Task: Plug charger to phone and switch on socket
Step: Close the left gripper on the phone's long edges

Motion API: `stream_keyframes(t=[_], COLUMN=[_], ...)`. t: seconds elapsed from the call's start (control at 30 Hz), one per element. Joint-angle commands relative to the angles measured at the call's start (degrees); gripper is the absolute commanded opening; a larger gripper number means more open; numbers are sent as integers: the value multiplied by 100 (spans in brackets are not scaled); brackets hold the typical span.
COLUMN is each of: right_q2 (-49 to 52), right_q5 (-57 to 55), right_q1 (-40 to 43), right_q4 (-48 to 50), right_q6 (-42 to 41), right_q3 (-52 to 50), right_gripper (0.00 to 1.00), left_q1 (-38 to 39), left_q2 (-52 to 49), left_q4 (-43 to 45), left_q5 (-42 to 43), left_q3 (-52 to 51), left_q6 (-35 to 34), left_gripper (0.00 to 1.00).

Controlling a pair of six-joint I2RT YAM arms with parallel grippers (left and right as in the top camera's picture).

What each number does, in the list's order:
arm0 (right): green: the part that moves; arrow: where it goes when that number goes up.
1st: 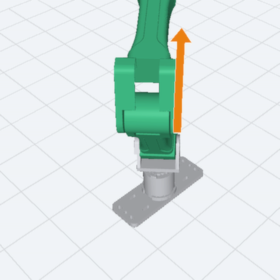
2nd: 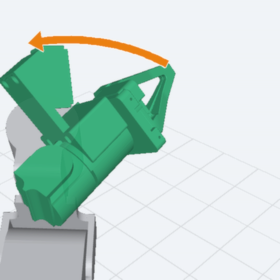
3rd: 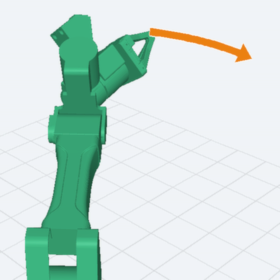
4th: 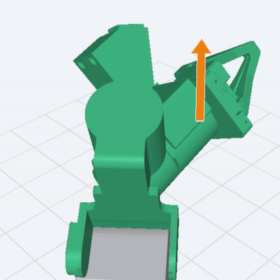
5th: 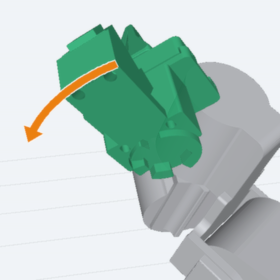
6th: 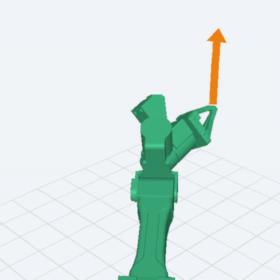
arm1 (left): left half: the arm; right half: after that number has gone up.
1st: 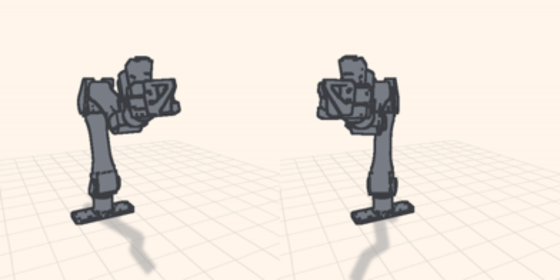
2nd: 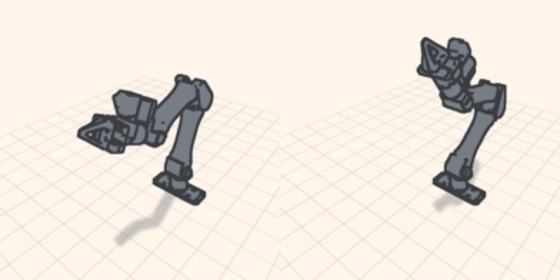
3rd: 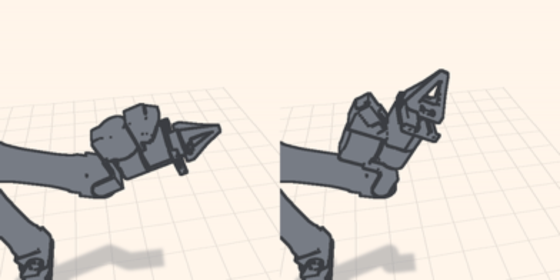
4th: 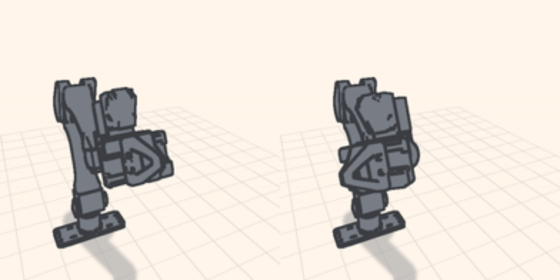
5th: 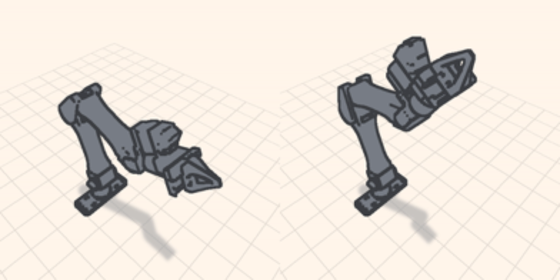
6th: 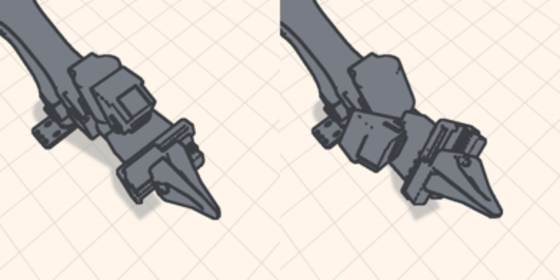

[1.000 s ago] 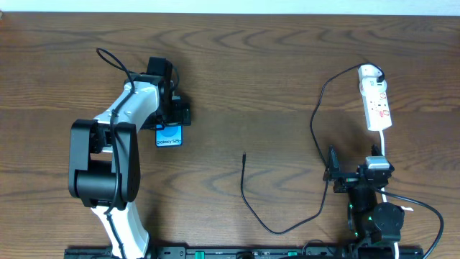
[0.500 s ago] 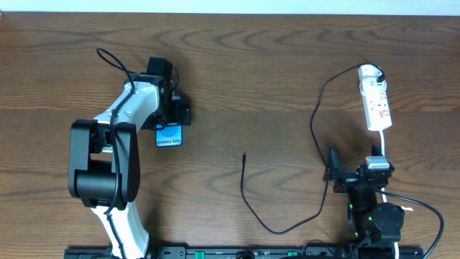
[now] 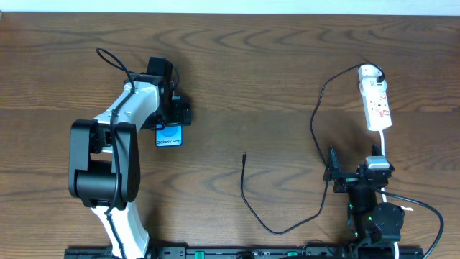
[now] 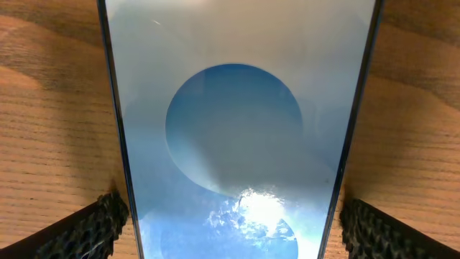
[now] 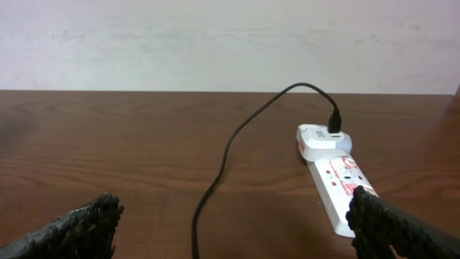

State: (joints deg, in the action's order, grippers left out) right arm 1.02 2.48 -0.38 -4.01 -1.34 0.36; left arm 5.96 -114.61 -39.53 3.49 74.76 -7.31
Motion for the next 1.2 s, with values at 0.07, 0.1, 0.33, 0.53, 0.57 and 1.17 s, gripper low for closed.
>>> stream_keyframes(t=[0.07,0.1,0.33,0.53,0.57,1.17], right_q2=[2,2,2,2,2,2], right_q5=[-85,-85,-85,-85,-85,-85], right_q1=[-42,-42,-42,-42,-42,-42], right_q4=[-28,-26,-26,-26,-26,-26], right_q6=[-76,-79,-76,-76,-76,-76], right_q3=[-4,-4,-4,-4,-4,-4], right_gripper=[99,99,99,99,99,99], left_q1=[-11,-11,-11,-11,-11,-9], left_q2=[-107,-107,-107,-107,-107,-107], left_q4=[26,28,74,131,138,127], left_q5=[-13,-15,-13,-13,-20,-140], left_q3=[15,15,13,13,13,15], left_q6=[-7,-7,-7,17,17,192], left_gripper=[98,98,97,96,96,97])
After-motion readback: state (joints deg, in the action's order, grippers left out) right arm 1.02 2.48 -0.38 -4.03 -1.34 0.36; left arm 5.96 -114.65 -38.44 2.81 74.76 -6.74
